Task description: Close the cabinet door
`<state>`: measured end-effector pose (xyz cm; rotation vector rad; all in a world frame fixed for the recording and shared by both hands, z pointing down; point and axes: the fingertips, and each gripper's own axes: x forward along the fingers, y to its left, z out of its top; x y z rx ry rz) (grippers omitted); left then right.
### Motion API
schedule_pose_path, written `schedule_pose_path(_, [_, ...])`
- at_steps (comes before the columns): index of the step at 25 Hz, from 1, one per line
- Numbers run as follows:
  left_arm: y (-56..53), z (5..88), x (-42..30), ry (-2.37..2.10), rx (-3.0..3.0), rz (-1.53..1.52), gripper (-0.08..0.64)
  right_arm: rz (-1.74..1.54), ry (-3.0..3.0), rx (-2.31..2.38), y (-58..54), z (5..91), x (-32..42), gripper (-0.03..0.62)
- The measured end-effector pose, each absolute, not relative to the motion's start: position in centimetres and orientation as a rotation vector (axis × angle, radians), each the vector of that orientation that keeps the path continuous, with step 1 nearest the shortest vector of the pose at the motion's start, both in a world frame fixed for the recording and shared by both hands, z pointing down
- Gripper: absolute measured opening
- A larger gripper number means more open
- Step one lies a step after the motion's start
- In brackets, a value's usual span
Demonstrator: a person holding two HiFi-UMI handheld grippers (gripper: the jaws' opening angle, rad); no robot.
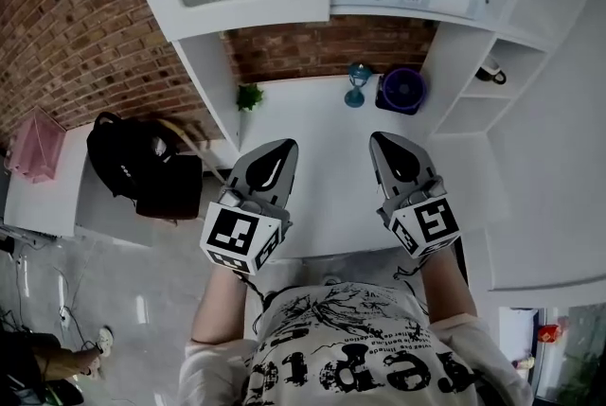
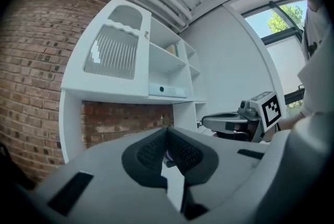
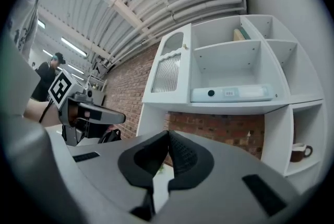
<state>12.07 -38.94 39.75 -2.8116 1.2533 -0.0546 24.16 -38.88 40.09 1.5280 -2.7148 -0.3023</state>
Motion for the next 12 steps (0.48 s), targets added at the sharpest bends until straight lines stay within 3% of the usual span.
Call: schedule_pose_path(12, [-38.3,41.5,12.7,1.262,-2.836,-0.049,0.014,-0.346,-2.73,1.473,-37.1,40.8,23.9,0.014])
